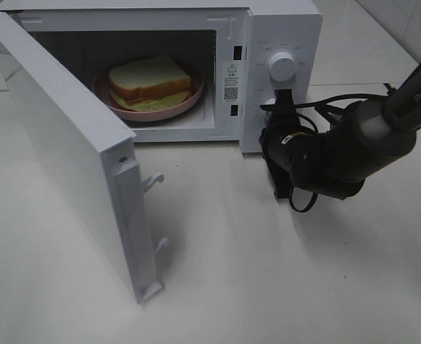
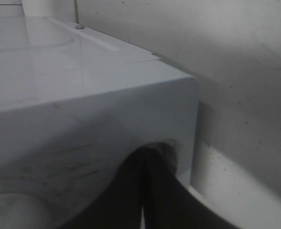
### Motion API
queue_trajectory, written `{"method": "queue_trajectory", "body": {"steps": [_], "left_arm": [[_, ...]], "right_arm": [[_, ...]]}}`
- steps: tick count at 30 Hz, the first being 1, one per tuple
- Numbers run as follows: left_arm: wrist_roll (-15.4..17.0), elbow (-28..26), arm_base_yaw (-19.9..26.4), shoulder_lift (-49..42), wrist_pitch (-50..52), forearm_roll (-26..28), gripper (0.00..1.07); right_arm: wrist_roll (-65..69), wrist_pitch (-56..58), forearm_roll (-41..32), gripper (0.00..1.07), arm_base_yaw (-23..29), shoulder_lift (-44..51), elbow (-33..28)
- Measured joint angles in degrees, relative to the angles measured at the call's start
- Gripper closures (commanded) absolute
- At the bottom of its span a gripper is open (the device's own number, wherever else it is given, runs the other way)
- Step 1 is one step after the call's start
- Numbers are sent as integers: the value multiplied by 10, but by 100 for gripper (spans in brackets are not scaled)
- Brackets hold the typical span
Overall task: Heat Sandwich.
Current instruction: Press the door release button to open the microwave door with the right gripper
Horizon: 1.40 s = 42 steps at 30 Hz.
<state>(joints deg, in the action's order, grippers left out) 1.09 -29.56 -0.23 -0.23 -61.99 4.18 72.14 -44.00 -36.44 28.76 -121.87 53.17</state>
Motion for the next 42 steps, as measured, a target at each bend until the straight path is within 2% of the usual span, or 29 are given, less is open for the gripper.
{"method": "queue_trajectory", "body": {"steps": [11, 21, 26, 31, 42], "left_arm": [[0, 0, 0, 0, 0, 0, 9], [0, 0, 0, 0, 0, 0, 9], [0, 0, 0, 0, 0, 0, 9], [0, 0, 0, 0, 0, 0, 9], [0, 0, 0, 0, 0, 0, 9]], "right_arm": [[0, 26, 22, 107, 1, 72, -60], [-19, 127, 116, 107, 1, 141, -103], [-89, 213, 210, 107, 1, 203, -105], [-175, 300, 244, 106, 1, 249, -105], [-390, 478, 250, 106, -1, 309, -89]]}}
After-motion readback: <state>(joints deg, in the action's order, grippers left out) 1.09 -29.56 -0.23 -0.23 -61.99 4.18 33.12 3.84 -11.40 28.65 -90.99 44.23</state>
